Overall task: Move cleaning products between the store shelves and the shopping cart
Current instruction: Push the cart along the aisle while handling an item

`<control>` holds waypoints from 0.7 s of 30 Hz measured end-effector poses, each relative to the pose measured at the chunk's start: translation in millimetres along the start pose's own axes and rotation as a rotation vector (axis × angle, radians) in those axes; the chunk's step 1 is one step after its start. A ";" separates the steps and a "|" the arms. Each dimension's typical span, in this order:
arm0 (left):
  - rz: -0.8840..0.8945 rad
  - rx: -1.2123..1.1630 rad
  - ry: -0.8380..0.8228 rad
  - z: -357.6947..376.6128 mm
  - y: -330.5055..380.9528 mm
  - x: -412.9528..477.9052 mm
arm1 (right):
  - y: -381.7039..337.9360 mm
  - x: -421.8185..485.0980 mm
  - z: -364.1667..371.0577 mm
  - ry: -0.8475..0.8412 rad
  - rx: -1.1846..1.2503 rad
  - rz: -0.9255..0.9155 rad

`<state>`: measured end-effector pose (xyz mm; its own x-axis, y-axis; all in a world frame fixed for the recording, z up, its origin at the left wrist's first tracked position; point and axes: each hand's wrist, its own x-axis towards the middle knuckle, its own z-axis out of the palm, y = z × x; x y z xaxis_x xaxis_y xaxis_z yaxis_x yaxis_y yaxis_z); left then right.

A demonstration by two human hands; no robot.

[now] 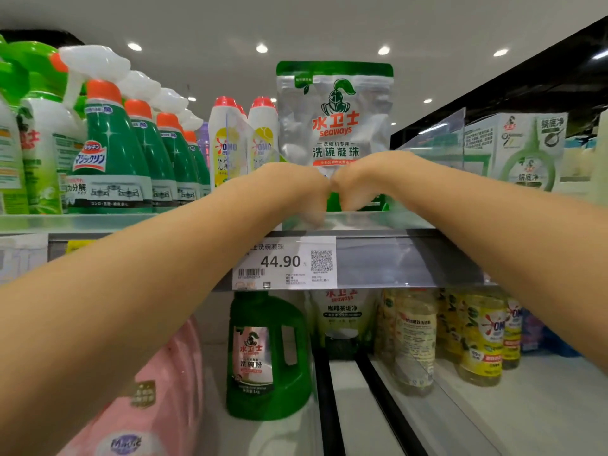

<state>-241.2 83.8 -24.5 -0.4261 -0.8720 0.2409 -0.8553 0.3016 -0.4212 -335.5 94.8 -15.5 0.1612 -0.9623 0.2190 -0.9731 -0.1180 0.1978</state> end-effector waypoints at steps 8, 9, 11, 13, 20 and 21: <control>0.000 -0.638 0.718 -23.5 12.7 -63.5 | -1.0 -77.8 -14.8 0.649 0.656 -0.126; 0.020 -0.687 0.783 -20.9 13.7 -73.7 | 0.4 -88.4 -8.9 0.716 0.717 -0.173; 0.070 -0.748 0.839 -12.1 19.1 -95.6 | 0.4 -108.0 8.2 0.777 0.834 -0.251; 0.089 -0.766 0.842 -0.3 26.0 -112.8 | -3.0 -122.5 28.9 0.787 0.914 -0.334; 0.071 -1.002 0.943 29.2 50.6 -173.1 | -24.6 -162.8 70.1 0.798 1.329 -0.535; 0.042 -1.050 0.912 37.6 55.2 -185.1 | -29.9 -168.5 77.5 0.755 1.383 -0.555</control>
<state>-198.5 247.4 -125.2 -0.1487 -0.4211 0.8948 -0.4824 0.8208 0.3060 -346.3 241.5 -132.3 0.1501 -0.4547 0.8779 -0.1106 -0.8901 -0.4422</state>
